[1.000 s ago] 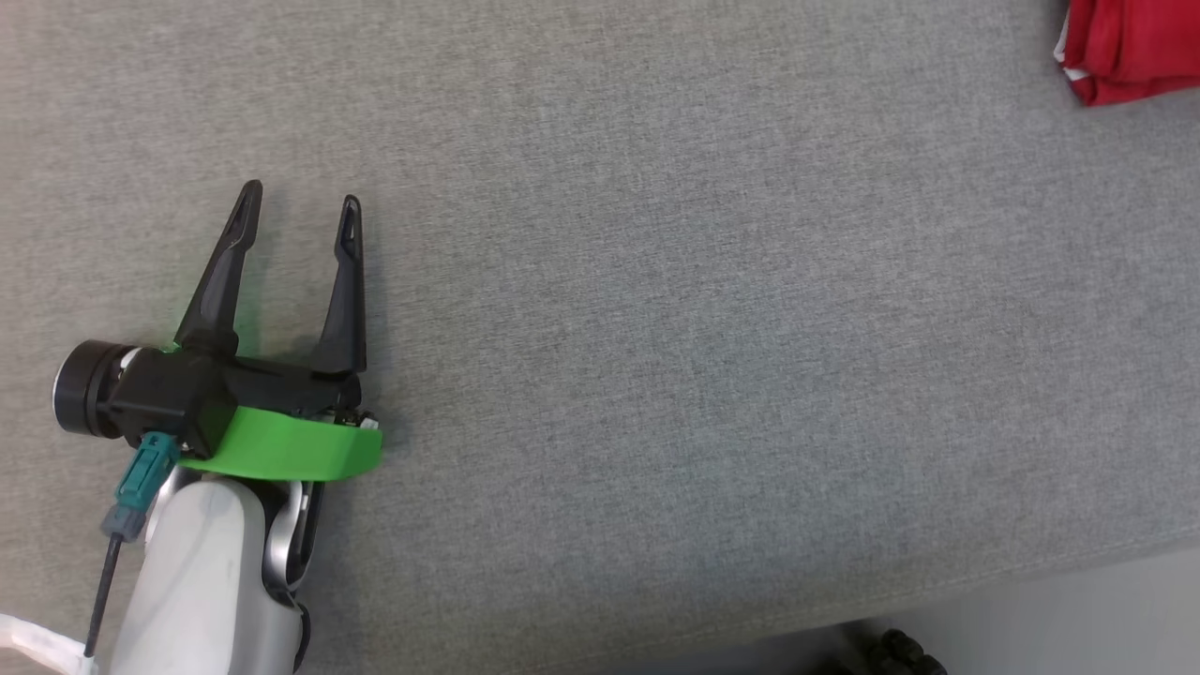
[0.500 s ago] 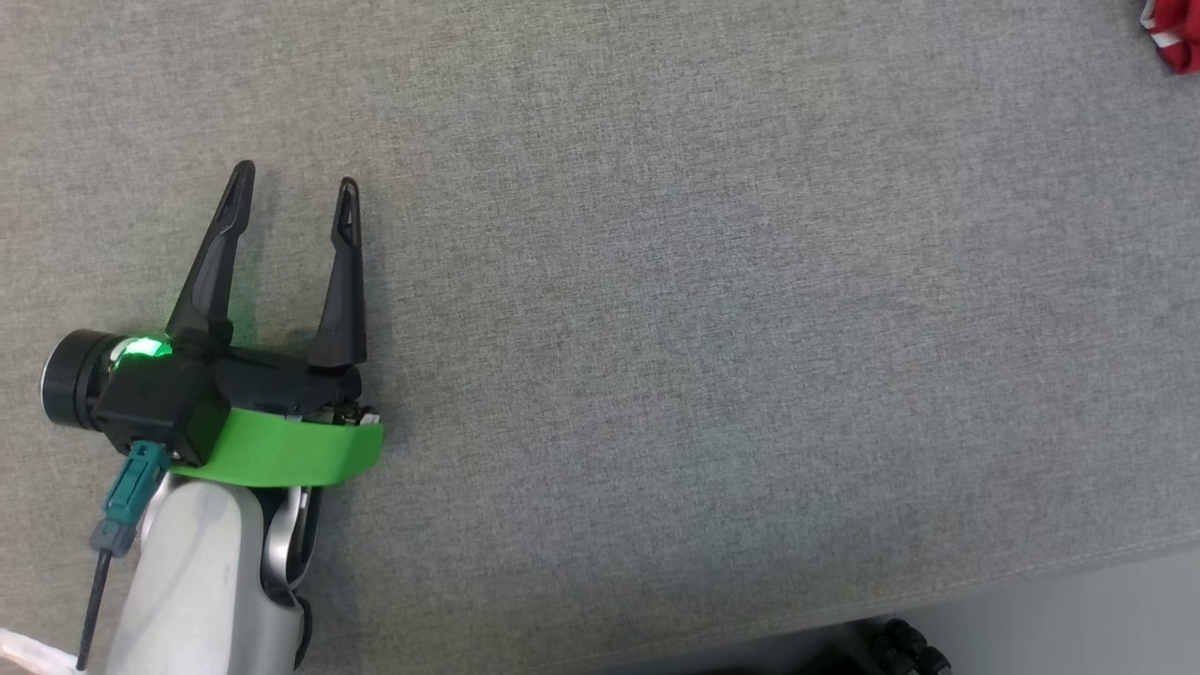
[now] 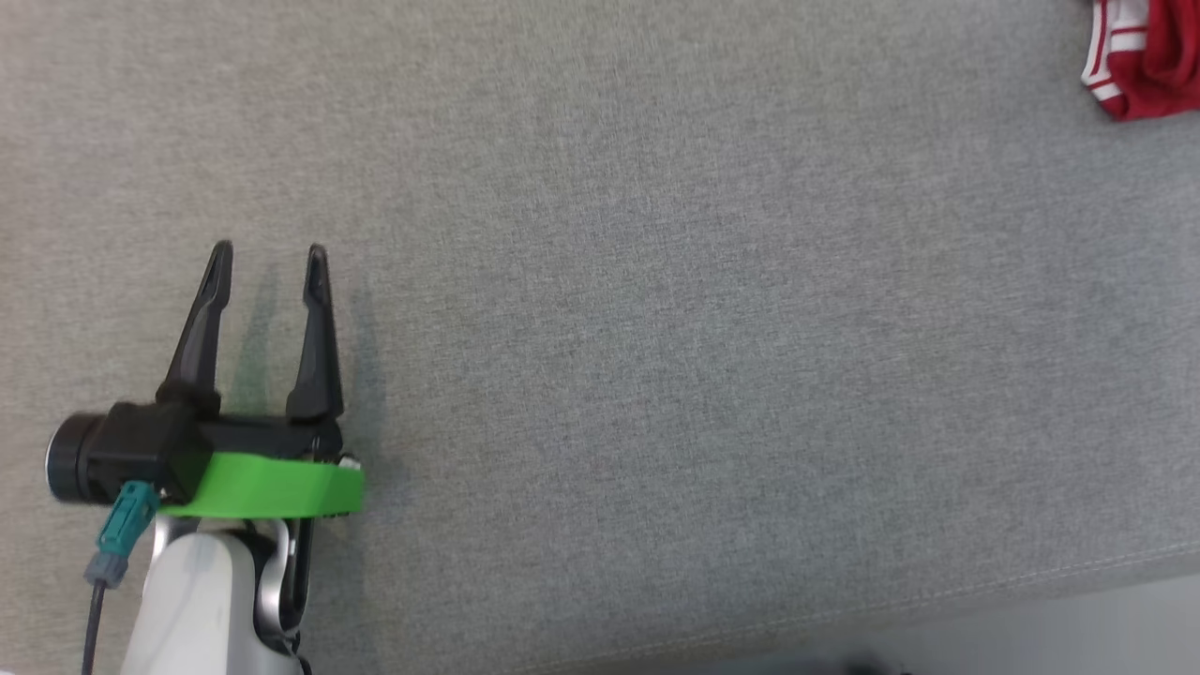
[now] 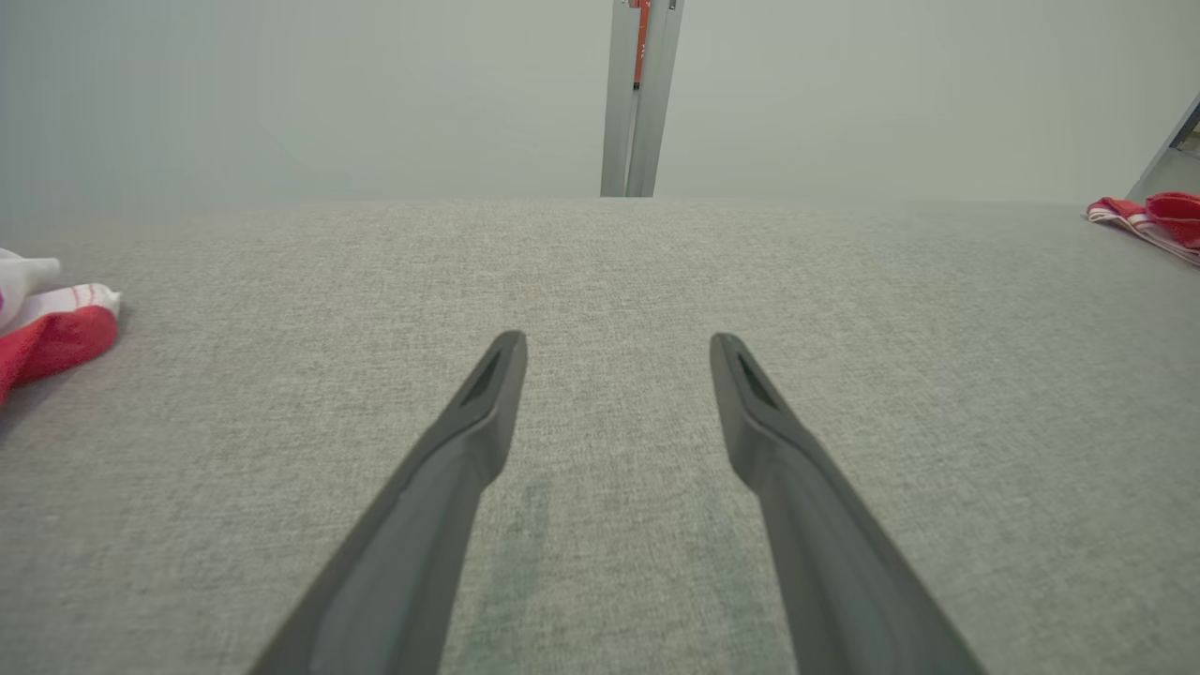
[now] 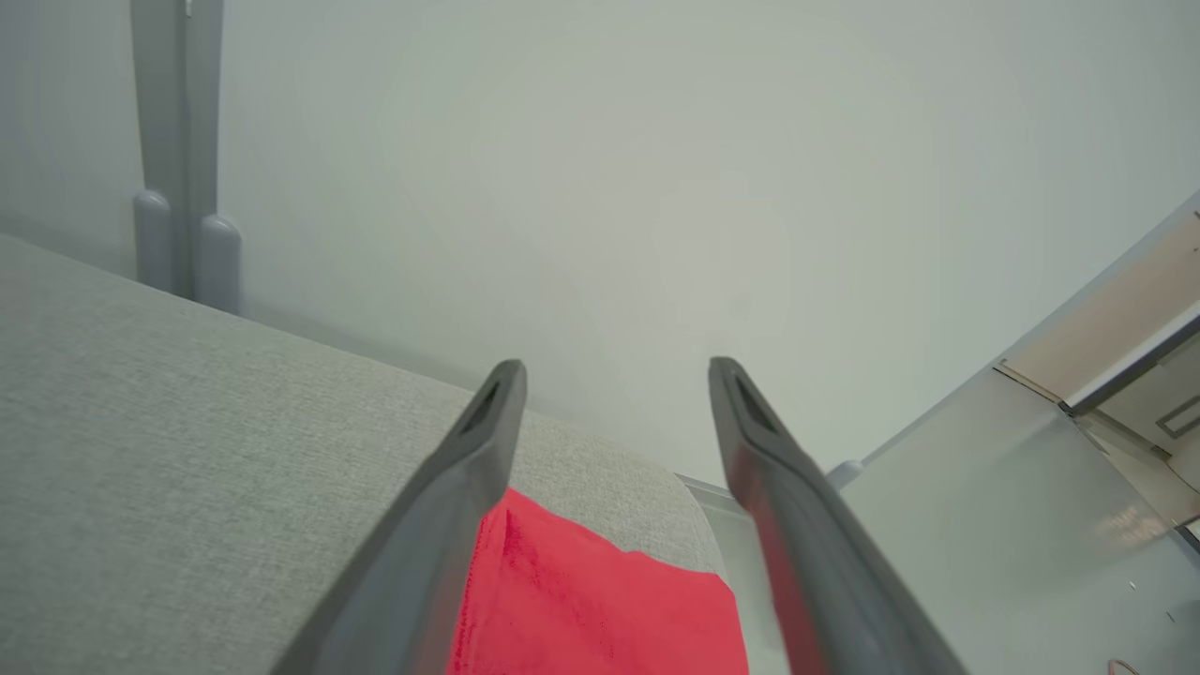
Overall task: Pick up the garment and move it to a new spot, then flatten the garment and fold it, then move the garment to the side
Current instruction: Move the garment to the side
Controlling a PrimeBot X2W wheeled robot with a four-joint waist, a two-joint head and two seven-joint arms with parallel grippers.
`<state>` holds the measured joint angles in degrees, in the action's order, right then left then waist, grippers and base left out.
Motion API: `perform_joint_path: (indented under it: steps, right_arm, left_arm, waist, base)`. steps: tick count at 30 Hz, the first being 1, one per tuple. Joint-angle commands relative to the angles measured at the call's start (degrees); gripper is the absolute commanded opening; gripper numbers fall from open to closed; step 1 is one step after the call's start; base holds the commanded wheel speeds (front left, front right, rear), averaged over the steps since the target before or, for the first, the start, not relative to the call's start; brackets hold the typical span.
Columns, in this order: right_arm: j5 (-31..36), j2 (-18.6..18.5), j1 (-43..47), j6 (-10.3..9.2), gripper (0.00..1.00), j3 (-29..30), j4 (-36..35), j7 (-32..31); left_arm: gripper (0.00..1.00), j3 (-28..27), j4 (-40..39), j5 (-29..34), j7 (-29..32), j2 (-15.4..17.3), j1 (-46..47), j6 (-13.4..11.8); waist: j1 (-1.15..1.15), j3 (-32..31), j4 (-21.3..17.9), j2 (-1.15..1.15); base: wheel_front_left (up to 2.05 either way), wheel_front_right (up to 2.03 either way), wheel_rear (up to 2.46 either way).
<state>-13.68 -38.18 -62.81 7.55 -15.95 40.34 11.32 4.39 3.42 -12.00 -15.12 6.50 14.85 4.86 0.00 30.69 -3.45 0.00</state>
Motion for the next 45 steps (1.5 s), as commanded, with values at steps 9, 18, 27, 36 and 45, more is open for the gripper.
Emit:
perform_joint_path:
  steps: [9,18,27,36,45]
  right_arm:
    - [1.04,9.72,13.17,-0.13,1.0,0.2,-6.69,3.01]
    - [1.56,14.93,25.72,-0.13,1.0,3.25,-14.09,3.39]
    - [2.25,19.5,39.76,-0.13,1.0,7.42,-21.47,3.44]
    - [2.92,24.64,51.23,-0.13,1.0,10.48,-27.52,2.78]
    - [4.9,30.46,58.09,-0.13,1.0,12.54,-30.9,2.98]
  left_arm:
    - [1.0,-3.24,1.48,-0.8,-0.02,-1.17,-7.09,-0.34]
    - [1.0,-4.77,2.75,-0.33,-0.01,-1.7,-10.17,0.06]
    - [1.0,-5.43,4.06,-0.25,-0.01,-2.22,-11.73,0.4]
    - [1.0,-5.92,5.61,0.06,-0.02,-2.43,-13.2,0.76]
    - [1.0,-5.89,6.74,0.21,-0.02,-2.49,-13.35,1.15]
  waist:
    - [0.0,-13.0,1.93,0.0]
    - [0.0,-18.07,2.41,0.0]
    - [0.0,-21.5,2.71,0.0]
    - [0.0,-24.42,2.89,0.0]
    - [0.0,-26.38,4.44,0.0]
  base:
    - [0.0,0.0,0.0]
    - [0.0,0.0,0.0]
    - [0.0,0.0,0.0]
    - [0.0,0.0,0.0]
    - [0.0,0.0,0.0]
